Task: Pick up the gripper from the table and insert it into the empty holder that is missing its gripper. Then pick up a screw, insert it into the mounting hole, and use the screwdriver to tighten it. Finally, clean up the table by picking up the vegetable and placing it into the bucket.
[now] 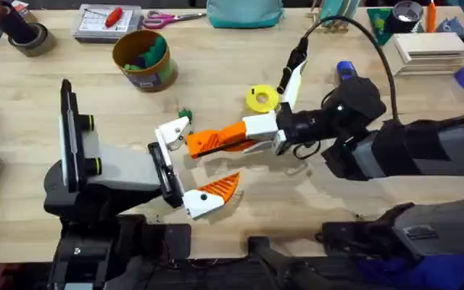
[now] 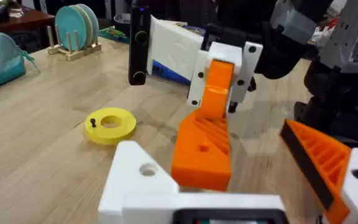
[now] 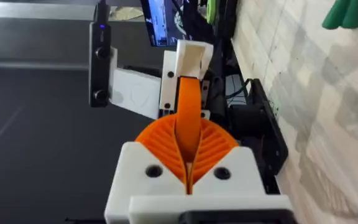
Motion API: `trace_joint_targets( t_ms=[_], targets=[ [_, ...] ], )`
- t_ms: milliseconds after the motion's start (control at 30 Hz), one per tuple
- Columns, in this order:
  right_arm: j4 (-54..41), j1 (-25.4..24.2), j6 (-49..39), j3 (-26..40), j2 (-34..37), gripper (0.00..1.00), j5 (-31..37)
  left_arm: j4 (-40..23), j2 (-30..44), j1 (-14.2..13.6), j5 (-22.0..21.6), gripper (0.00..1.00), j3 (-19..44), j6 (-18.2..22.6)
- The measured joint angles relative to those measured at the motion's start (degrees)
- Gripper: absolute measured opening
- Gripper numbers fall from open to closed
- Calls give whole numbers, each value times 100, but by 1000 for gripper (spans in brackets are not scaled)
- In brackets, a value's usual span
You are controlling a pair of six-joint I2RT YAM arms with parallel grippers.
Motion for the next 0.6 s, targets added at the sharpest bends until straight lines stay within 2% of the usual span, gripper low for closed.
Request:
trace_joint_targets(
  t_ms=[600],
  targets=[
    [0, 120, 28, 0, 0, 10, 226, 0, -1, 0, 0, 986, 0, 0]
  ],
)
